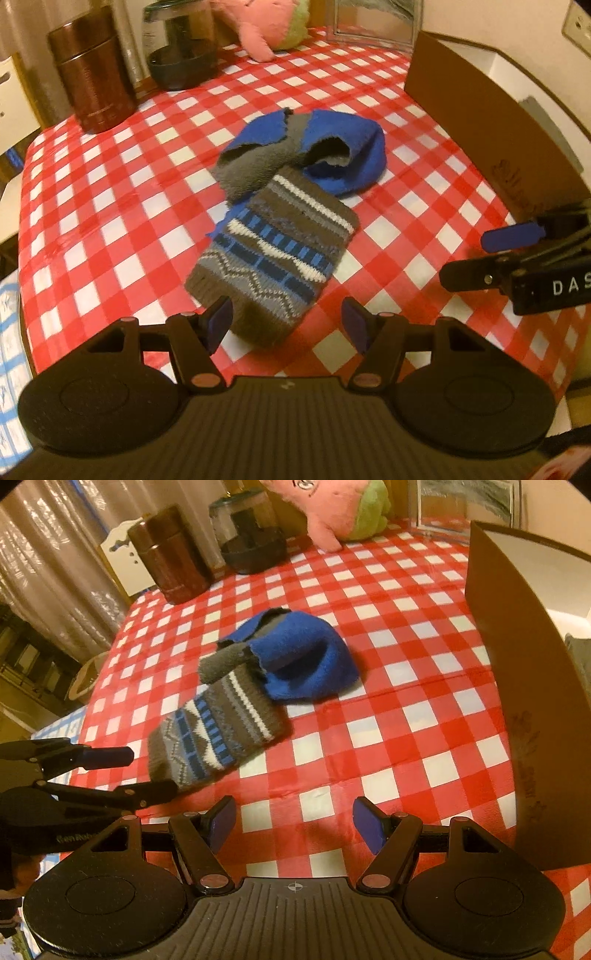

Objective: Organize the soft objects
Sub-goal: 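Lower the left gripper onto the striped knitted sock and grasp it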

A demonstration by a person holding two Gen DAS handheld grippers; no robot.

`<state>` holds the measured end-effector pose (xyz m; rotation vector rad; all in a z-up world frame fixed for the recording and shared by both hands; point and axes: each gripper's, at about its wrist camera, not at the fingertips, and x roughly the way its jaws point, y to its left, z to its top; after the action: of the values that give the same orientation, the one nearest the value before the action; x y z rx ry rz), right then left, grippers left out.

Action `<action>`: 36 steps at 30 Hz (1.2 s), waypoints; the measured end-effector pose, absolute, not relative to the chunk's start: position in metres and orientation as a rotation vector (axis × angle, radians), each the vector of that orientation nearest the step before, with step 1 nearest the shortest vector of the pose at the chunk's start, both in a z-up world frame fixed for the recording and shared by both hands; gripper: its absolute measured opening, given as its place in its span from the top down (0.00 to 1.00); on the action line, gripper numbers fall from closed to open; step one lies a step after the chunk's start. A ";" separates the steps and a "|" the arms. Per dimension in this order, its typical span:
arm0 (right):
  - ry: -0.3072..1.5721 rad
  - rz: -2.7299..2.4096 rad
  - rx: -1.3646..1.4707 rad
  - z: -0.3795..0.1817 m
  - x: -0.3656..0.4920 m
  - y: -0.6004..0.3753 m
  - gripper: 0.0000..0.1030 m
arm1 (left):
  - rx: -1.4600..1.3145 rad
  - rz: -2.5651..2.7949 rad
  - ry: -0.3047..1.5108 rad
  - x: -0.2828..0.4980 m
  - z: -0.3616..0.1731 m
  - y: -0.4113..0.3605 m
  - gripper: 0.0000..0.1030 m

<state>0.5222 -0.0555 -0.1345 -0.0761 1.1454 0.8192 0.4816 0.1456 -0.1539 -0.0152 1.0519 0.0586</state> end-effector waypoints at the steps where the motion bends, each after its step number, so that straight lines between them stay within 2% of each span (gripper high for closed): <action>1: 1.153 0.814 -0.076 -0.137 0.524 -0.054 0.32 | -0.004 0.054 1.050 0.484 -0.157 0.144 0.36; 13: 1.220 0.790 -0.073 -0.155 0.537 -0.044 0.32 | 0.170 0.071 1.042 0.508 -0.190 0.145 0.35; 16: 1.228 0.785 -0.080 -0.158 0.538 -0.040 0.32 | 0.165 0.069 1.035 0.511 -0.193 0.150 0.29; 21: 1.238 0.773 -0.083 -0.162 0.541 -0.038 0.32 | 0.127 0.071 1.005 0.515 -0.191 0.163 0.28; 23: 1.244 0.766 -0.080 -0.164 0.541 -0.038 0.32 | 0.103 0.074 1.010 0.518 -0.193 0.168 0.23; 28: 1.259 0.756 -0.076 -0.168 0.541 -0.038 0.32 | 0.028 0.072 1.018 0.524 -0.198 0.181 0.22; 30: 1.261 0.756 -0.075 -0.169 0.541 -0.038 0.32 | 0.026 0.062 1.013 0.523 -0.198 0.181 0.25; 31: 1.262 0.755 -0.073 -0.169 0.541 -0.038 0.32 | 0.030 0.058 1.007 0.523 -0.198 0.181 0.30; 33: 1.265 0.752 -0.072 -0.169 0.542 -0.037 0.32 | 0.045 0.046 0.993 0.520 -0.196 0.180 0.46; 34: 1.266 0.751 -0.071 -0.169 0.542 -0.036 0.32 | 0.053 0.035 0.985 0.519 -0.195 0.179 0.63; 35: 1.267 0.751 -0.070 -0.169 0.542 -0.036 0.32 | 0.052 0.018 0.982 0.518 -0.193 0.179 0.76; 36: 1.267 0.751 -0.069 -0.170 0.542 -0.036 0.32 | 0.045 0.010 0.980 0.517 -0.192 0.179 0.79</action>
<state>0.5417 -0.0357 -0.1697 -0.0686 1.2670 0.7507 0.5166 0.1792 -0.1919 0.0446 0.9805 0.0101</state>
